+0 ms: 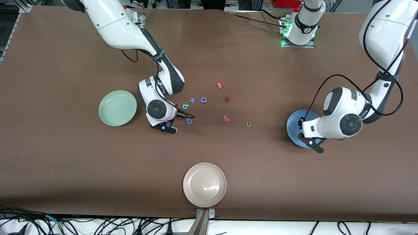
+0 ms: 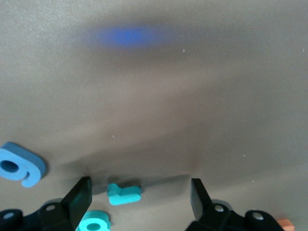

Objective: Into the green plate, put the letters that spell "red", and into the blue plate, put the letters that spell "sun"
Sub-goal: 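Place the yellow C in the blue plate with the left gripper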

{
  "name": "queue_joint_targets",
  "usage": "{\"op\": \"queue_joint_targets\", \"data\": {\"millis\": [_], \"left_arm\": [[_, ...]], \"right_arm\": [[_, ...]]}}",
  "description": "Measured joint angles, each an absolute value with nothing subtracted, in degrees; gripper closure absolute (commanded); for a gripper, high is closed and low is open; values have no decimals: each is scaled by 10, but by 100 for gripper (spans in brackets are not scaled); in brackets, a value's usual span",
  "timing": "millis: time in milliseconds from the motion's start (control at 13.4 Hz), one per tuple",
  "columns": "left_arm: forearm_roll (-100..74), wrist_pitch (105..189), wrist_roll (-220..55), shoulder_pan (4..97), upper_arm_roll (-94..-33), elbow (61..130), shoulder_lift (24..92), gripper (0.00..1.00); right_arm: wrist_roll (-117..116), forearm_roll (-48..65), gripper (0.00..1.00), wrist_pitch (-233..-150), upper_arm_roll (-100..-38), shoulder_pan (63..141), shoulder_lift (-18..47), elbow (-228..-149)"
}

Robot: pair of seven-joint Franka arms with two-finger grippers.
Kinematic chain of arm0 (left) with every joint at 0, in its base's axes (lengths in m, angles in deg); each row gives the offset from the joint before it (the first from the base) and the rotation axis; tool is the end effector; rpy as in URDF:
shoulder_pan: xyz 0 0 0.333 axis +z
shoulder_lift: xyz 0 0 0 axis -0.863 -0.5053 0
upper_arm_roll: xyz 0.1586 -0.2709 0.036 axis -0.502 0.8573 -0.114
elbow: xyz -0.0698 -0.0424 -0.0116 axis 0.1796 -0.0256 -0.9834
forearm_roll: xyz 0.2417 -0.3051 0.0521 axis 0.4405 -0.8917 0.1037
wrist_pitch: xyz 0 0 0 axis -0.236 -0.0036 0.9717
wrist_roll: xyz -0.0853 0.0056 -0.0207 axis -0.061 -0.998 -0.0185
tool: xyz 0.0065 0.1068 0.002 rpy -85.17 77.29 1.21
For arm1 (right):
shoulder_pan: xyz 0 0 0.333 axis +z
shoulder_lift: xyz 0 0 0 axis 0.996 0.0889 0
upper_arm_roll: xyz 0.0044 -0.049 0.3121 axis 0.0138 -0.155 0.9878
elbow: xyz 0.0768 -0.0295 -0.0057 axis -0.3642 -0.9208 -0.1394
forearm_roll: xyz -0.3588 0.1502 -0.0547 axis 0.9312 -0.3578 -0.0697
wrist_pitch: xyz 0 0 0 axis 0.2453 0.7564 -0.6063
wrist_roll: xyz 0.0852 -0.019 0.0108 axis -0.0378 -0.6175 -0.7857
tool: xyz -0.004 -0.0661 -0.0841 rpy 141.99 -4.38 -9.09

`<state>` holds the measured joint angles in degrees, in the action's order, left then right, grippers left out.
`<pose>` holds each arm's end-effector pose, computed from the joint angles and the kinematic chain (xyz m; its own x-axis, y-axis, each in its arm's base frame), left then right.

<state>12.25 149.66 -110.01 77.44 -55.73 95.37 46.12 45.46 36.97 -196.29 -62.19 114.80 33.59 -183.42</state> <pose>0.6375 -0.0568 0.2166 0.7885 -0.5866 -0.1846 -0.5695 -0.8098 0.1409 0.5580 0.3460 0.1647 0.9202 -0.2662 -0.2871 -0.2500 -0.9638 0.0924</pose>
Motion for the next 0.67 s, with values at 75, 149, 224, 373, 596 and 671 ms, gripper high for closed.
{"op": "queue_joint_targets", "data": {"millis": [75,149,224,373,596,671], "left_arm": [[123,1498,-1100,774,-556,954,454,26],[123,1499,-1100,774,-555,954,450,0],[123,1500,-1100,773,-553,954,448,0],[123,1500,-1100,772,-549,953,448,0],[123,1500,-1099,772,-534,949,448,0],[123,1500,-1089,773,-517,947,448,0]], "right_arm": [[455,370,12,-1961,-622,1148,336,-1834],[455,370,12,-1961,-621,1148,336,-1834],[455,370,12,-1961,-621,1149,336,-1834],[455,370,12,-1968,-621,1150,336,-1834],[454,370,26,-1995,-617,1153,336,-1837],[454,370,29,-1998,-617,1154,336,-1838]]}}
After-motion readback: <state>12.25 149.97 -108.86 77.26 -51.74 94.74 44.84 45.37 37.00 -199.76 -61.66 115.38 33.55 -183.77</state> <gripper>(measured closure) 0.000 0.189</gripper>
